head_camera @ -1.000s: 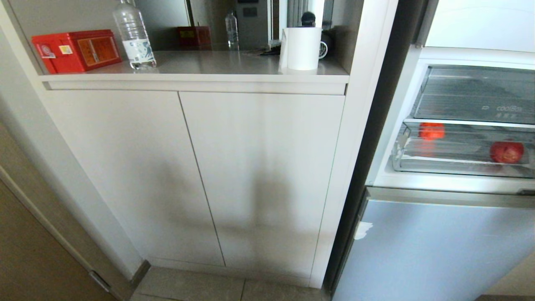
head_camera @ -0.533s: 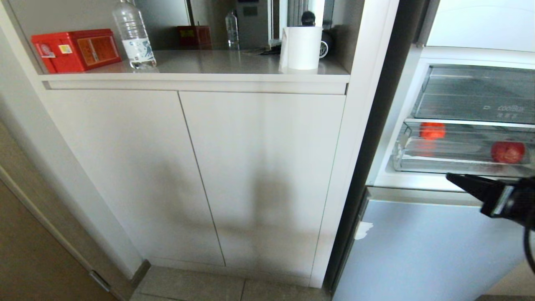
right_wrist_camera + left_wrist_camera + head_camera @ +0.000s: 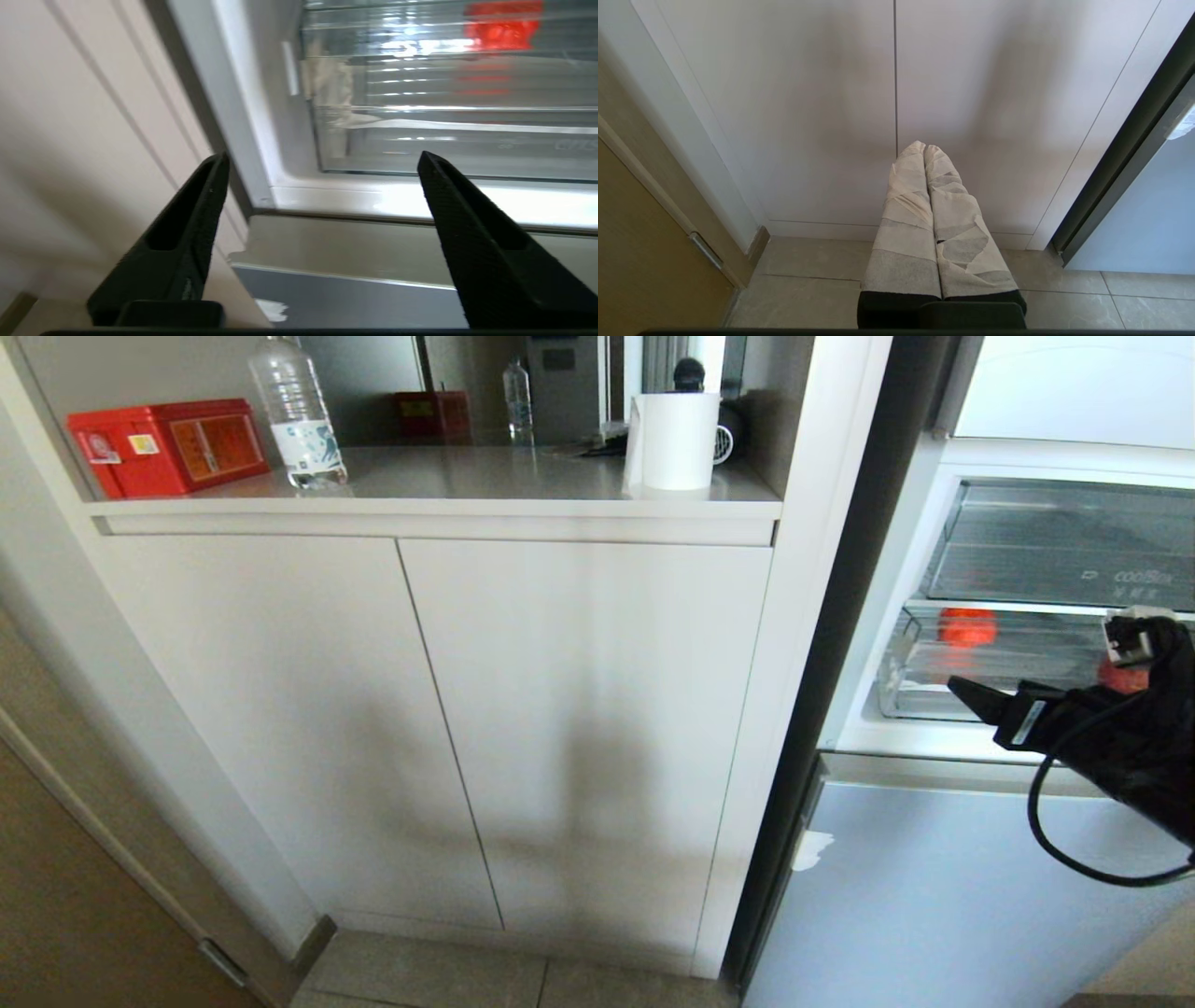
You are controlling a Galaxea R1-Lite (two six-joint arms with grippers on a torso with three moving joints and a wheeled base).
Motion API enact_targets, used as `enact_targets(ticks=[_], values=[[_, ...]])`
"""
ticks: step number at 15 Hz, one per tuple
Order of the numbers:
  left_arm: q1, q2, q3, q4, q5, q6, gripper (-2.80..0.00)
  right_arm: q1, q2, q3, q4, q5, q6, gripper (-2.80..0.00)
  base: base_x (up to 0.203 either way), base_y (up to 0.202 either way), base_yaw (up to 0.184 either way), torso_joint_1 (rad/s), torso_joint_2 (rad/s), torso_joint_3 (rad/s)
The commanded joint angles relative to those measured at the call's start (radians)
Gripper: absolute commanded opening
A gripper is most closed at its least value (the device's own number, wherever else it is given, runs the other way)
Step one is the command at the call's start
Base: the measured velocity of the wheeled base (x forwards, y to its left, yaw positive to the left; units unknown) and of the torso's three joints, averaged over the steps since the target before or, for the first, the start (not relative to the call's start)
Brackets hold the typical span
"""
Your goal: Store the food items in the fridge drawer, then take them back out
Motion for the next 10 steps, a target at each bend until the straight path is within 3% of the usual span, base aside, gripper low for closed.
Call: enact_targets(ticks=[1,4,7,10], values=[[0.0,0.003,0.0,0.0,0.001,0.0,-2.8,-0.021,0.056,-0.024,-0.024,-0.014,0.005,0.0,0.0,0.0,0.0,0.0,0.0,0.0],[0.0,0.001,0.0,0.0,0.0,0.0,-2.8,-0.016,0.141,-0.035,-0.112,-0.016,0.014,0.0,0.0,0.0,0.0,0.0,0.0,0.0],[0.0,0.001,0.0,0.0,0.001,0.0,-2.8,-0.016,0.256,-0.05,-0.307,-0.023,0.028,0.0,0.0,0.0,0.0,0.0,0.0,0.0],[0.0,0.003,0.0,0.0,0.001,0.0,-2.8,-0.014,0.313,-0.091,-0.339,-0.025,0.035,0.0,0.0,0.0,0.0,0.0,0.0,0.0]])
